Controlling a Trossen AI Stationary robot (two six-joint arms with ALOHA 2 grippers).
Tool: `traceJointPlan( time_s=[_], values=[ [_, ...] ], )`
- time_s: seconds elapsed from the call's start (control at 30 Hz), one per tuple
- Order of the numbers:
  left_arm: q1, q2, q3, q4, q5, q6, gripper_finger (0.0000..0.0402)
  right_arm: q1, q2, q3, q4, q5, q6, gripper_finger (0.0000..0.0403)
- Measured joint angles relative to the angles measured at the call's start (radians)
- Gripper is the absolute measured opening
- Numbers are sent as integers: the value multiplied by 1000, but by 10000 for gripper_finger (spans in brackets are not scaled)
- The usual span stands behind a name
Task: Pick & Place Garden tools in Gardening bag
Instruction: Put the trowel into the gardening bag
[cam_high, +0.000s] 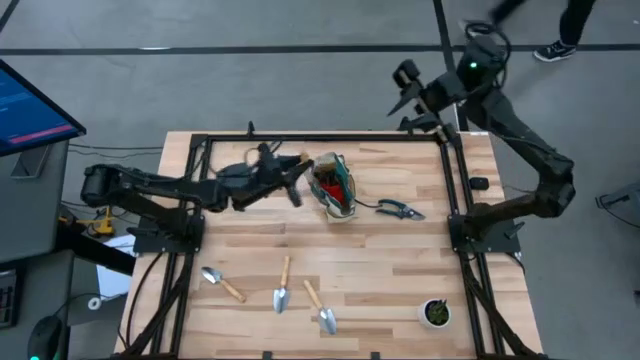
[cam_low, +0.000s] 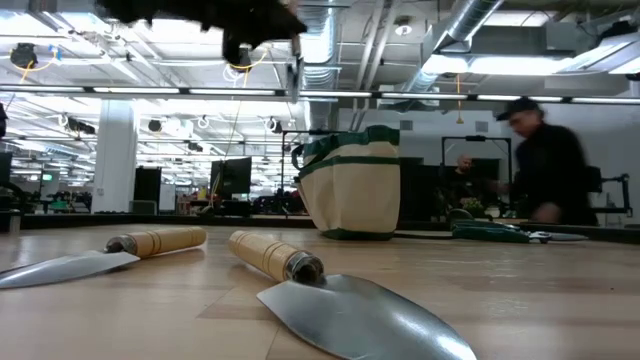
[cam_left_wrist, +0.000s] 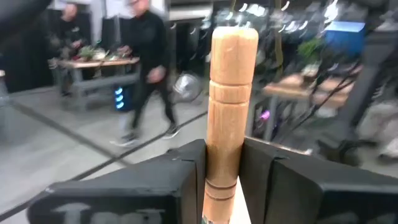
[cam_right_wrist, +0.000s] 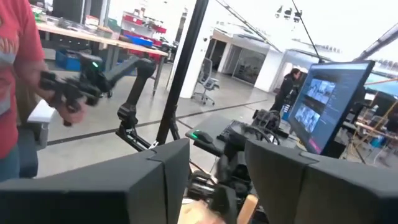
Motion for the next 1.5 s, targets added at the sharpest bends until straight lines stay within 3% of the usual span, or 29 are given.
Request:
traceJointPlan(
  time_s=[0.2, 0.37, 0.5, 0.8, 0.97, 1.5],
  values=[
    [188, -38, -261, 333, 165, -55, 48, -12, -33, 0, -86, -10, -5, 126],
    [301, 12, -319, 523, 264, -67, 48, -7, -25, 0, -121, -13, -5, 117],
    [330, 106, -314, 528, 331, -111, 48, -4, -16, 0, -138, -14, -5, 116],
    [339, 295, -279, 665, 341, -129, 48, -1, -16, 0, -172, -14, -6, 116],
    [362, 398, -213, 724, 425, -161, 48, 0, -16, 0, -174, -14, -6, 116],
    [346, 533, -77, 731, 597, -189, 50, 4, -17, 0, -188, -44, 10, 116]
  ],
)
